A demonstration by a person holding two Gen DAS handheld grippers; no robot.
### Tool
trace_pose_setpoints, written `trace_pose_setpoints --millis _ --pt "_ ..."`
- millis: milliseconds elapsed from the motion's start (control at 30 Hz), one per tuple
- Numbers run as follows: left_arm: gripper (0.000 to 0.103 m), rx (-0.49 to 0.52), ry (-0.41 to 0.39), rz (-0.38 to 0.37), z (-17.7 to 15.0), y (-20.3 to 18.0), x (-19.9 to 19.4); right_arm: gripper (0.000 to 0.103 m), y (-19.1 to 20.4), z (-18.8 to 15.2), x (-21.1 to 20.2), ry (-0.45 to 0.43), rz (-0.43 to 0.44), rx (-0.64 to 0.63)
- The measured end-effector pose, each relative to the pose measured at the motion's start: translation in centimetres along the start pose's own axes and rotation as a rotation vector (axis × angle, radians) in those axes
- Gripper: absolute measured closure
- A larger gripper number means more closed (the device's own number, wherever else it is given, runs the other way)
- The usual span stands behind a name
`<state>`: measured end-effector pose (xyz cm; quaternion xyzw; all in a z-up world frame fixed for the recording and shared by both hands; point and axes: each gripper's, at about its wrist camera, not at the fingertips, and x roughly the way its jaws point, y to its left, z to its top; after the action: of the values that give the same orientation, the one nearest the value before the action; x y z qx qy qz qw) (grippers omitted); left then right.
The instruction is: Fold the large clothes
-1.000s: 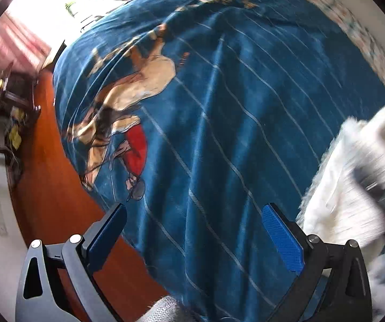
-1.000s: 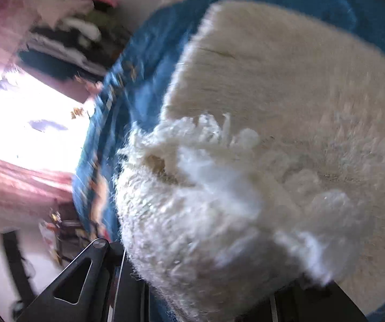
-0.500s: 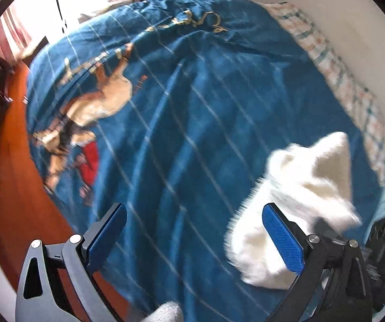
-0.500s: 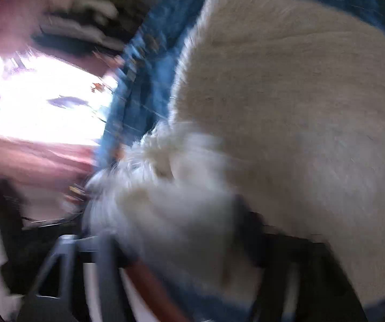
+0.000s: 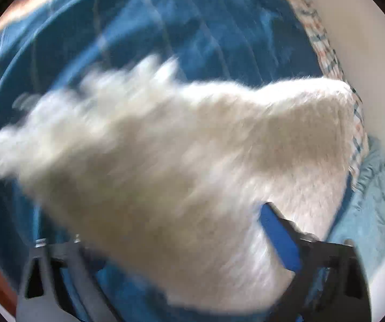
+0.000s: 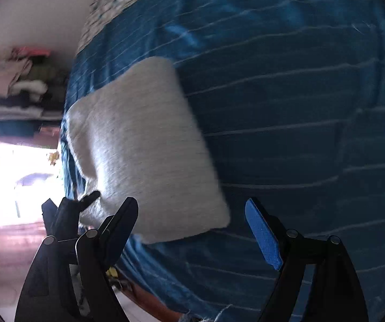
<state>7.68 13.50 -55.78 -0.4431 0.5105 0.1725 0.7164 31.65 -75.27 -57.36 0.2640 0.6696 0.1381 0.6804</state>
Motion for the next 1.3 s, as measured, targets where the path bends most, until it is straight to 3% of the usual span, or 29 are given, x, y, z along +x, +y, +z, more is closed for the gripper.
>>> trace_pose_setpoints --millis 33,67,200,267,367,467,533,633,667,700,733,767,800,833,900,1033,1133,1200,1300 --pt "0.076 0.026 -0.035 0.026 0.0 -0.9 -0.4 0.019 -0.2 0.0 0.2 -0.004 -0.003 0.007" --pt "0.089 0.047 -0.063 0.056 0.0 -1.8 -1.1 0.019 0.0 0.0 0.6 -0.007 -0.01 0.013" --pt "0.091 0.028 -0.142 -0.003 -1.7 -2.4 -6.4 0.019 0.8 0.4 2.1 0.006 -0.046 -0.004" --pt "0.091 0.024 -0.142 0.011 -3.2 -1.7 -8.2 0.019 1.6 0.8 2.5 0.015 -0.06 -0.03" --pt "0.091 -0.026 -0.105 0.072 -4.5 0.8 -7.6 0.019 3.3 1.2 2.8 0.026 -0.087 -0.085" --pt "0.09 -0.074 -0.059 0.085 -4.4 3.3 -4.9 0.019 4.9 1.7 3.1 0.035 -0.112 -0.139" --pt "0.084 -0.066 -0.041 0.085 -4.0 3.9 -4.2 0.019 6.3 1.9 3.0 0.039 -0.108 -0.173" --pt "0.08 -0.085 0.016 0.043 -3.4 4.0 -4.8 0.021 9.3 2.1 2.8 0.05 -0.026 -0.254" --pt "0.077 -0.092 0.033 0.026 -3.3 4.1 -5.7 0.032 10.5 2.2 3.2 0.069 0.004 -0.286" --pt "0.068 -0.09 0.035 0.03 -3.3 4.1 -6.3 0.044 11.4 2.1 3.7 0.09 0.02 -0.307" --pt "0.061 -0.078 0.027 0.063 -3.4 4.1 -7.6 0.049 12.4 2.2 4.6 0.116 0.036 -0.33" --pt "0.045 -0.065 0.013 0.094 -3.7 4.0 -8.5 0.055 13.2 2.2 5.4 0.133 0.039 -0.346" --pt "0.025 -0.041 -0.011 0.138 -3.9 3.9 -10.0 0.058 14.0 2.2 7.1 0.161 0.032 -0.371" --pt "0.019 -0.021 -0.023 0.165 -4.0 3.9 -10.8 0.058 14.3 2.4 8.6 0.179 0.002 -0.39" --pt "0.018 0.05 -0.073 0.243 -4.1 3.5 -12.3 0.068 14.1 3.0 12.7 0.218 -0.104 -0.395" --pt "0.012 0.251 -0.144 0.339 -2.7 0.8 -12.3 0.068 15.6 5.4 13.4 0.26 -0.128 -0.345" --pt "0.01 0.367 -0.179 0.348 -0.9 -2.1 -11.5 0.067 16.7 6.4 9.7 0.214 -0.058 -0.331" --pt "0.01 0.409 -0.188 0.302 0.7 -4.5 -10.3 0.067 16.7 7.3 7.9 0.156 -0.038 -0.317" --pt "0.01 0.461 -0.189 0.271 3.3 -7.9 -6.9 0.067 16.6 9.2 9.1 0.124 -0.039 -0.3"
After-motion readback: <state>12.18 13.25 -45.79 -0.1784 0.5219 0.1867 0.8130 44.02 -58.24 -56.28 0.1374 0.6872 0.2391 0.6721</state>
